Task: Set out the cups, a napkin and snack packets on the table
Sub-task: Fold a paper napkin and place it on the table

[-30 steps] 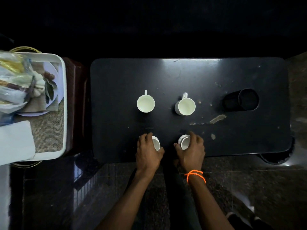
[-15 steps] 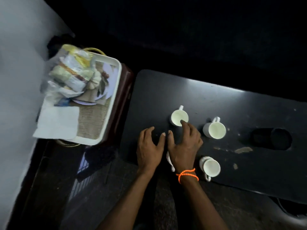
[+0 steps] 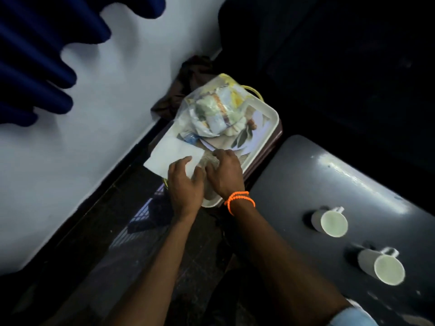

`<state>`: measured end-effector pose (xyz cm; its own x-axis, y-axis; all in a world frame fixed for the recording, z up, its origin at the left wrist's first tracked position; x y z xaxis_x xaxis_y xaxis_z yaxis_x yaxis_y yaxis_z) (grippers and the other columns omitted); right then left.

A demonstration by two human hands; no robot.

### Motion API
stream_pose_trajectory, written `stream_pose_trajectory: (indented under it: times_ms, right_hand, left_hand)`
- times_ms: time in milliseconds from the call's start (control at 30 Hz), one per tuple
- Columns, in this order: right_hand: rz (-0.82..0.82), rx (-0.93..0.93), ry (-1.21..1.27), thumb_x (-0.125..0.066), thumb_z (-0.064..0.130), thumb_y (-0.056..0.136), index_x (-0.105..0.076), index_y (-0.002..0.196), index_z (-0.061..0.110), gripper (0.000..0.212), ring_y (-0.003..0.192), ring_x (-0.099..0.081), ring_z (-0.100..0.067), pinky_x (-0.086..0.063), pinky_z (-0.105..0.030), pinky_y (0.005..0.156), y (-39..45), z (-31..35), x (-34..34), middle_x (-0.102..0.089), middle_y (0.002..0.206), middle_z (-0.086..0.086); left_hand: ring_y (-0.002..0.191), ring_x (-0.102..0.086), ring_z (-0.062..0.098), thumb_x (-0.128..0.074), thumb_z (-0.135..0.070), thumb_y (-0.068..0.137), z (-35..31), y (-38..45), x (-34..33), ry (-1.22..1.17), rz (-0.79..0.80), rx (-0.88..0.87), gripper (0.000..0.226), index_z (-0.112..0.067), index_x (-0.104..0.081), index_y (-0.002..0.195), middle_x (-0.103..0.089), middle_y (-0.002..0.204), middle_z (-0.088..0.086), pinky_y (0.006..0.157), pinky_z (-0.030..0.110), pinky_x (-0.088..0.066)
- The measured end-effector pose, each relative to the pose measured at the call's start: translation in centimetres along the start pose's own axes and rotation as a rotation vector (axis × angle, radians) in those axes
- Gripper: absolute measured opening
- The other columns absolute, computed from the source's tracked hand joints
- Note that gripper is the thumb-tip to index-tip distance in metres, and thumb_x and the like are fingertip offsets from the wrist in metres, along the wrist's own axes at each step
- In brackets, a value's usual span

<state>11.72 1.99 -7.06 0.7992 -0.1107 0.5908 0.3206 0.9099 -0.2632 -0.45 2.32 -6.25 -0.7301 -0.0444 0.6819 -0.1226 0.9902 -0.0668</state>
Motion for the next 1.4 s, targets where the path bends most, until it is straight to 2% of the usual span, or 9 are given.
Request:
stream_pose_trajectory:
  times_ms: [133,267,567,733,800,900,1000,1167,1400]
  right_hand:
    - [0.099,-0.001,-0.172,-0.065,0.033,0.094,-0.056,0.140,0.006,0.054,0.126,-0.047,-0.041,-0.042,-0.044,0.104,3.0,1.9,-3.2,-0.054,0.132,-0.020]
    - [0.111,-0.006,-0.379,-0.062,0.047,0.093,-0.047,0.144,0.007,0.066,0.135,-0.038,-0.040,-0.036,-0.051,0.109,4.1,3.4,-6.3,-0.042,0.147,-0.016]
    - [0.029,-0.048,-0.266,-0.061,0.047,0.094,-0.053,0.135,0.008,0.057,0.132,-0.041,-0.040,-0.039,-0.052,0.107,3.9,2.9,-6.6,-0.049,0.138,-0.018]
    - [-0.125,-0.158,0.308,-0.067,0.050,0.093,-0.072,0.116,0.007,0.049,0.114,-0.063,-0.027,-0.049,-0.035,0.096,4.3,1.9,-3.2,-0.068,0.121,-0.017]
    - [0.032,-0.315,0.692,-0.061,0.059,0.095,-0.075,0.110,0.008,0.054,0.109,-0.072,-0.029,-0.057,-0.043,0.097,4.7,1.1,-1.8,-0.076,0.116,-0.016]
    - [0.384,-0.461,1.223,-0.056,0.065,0.096,-0.064,0.136,0.014,0.065,0.124,-0.068,-0.035,-0.053,-0.053,0.107,4.1,-0.9,0.1,-0.071,0.134,-0.015]
    - [0.453,-0.447,1.256,-0.072,0.048,0.093,-0.072,0.128,0.014,0.048,0.118,-0.071,-0.033,-0.059,-0.047,0.097,3.3,-3.8,2.8,-0.072,0.132,-0.015]
    - [0.123,-0.389,0.683,-0.082,0.004,0.083,-0.076,0.104,0.000,0.022,0.088,-0.071,-0.030,-0.059,-0.044,0.081,2.0,-9.1,8.1,-0.077,0.099,-0.016]
    - [-0.391,-0.457,0.431,-0.086,0.008,0.072,-0.071,0.106,0.018,0.039,0.079,-0.067,0.001,-0.049,-0.006,0.056,-4.5,-14.5,16.4,-0.070,0.085,0.015]
  left_hand:
    - [0.131,-0.054,0.040,-0.074,-0.029,0.088,3.4,2.4,2.3,-0.034,-0.253,0.297,0.065,-0.004,-0.053,0.144,-0.050,0.144,0.021,0.106,0.047,-0.049]
    - [0.120,-0.067,0.039,-0.074,-0.046,0.087,6.5,3.9,2.7,-0.132,-0.169,0.689,0.065,-0.002,-0.065,0.133,-0.068,0.134,0.021,0.102,0.051,-0.056]
    - [0.088,-0.067,0.021,-0.070,-0.022,0.095,4.4,5.0,3.6,-0.134,-0.277,0.356,0.022,-0.002,-0.070,0.105,-0.075,0.103,0.012,0.063,0.012,-0.041]
    - [0.059,-0.059,-0.006,-0.072,-0.016,0.084,1.3,5.3,4.1,-0.395,-0.094,0.205,0.016,-0.021,-0.059,0.076,-0.064,0.073,-0.010,0.052,0.008,-0.043]
    - [0.063,-0.061,0.002,-0.074,-0.020,0.077,0.1,5.6,3.6,-0.627,0.022,0.334,0.020,-0.024,-0.058,0.066,-0.067,0.073,-0.004,0.055,0.021,-0.049]
    - [0.076,-0.072,0.018,-0.075,-0.017,0.077,-1.0,5.3,2.0,-0.870,0.183,0.519,0.015,-0.022,-0.066,0.066,-0.076,0.083,0.002,0.062,0.033,-0.058]
    - [0.086,-0.075,0.025,-0.075,-0.016,0.085,-1.0,4.4,-0.5,-0.764,0.219,0.554,0.007,-0.020,-0.072,0.081,-0.080,0.092,0.004,0.071,0.040,-0.061]
    - [0.080,-0.076,0.016,-0.080,-0.011,0.088,-2.6,1.6,-5.6,-0.506,0.350,0.464,0.011,-0.013,-0.073,0.097,-0.080,0.090,0.002,0.067,0.032,-0.058]
    - [0.087,-0.073,0.007,-0.081,-0.022,0.080,-11.8,-6.6,-13.1,-0.219,0.460,0.070,0.032,-0.022,-0.072,0.110,-0.076,0.096,-0.010,0.072,0.023,-0.057]
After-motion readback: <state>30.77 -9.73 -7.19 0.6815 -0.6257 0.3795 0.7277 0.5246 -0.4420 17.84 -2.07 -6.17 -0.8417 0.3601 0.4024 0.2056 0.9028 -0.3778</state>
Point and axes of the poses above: each hand's wrist, its own y-axis towards the middle knuckle, its own x-axis out of the back of the hand, z = x × y, the point moved 2 cm from there along y, towards the middle knuckle
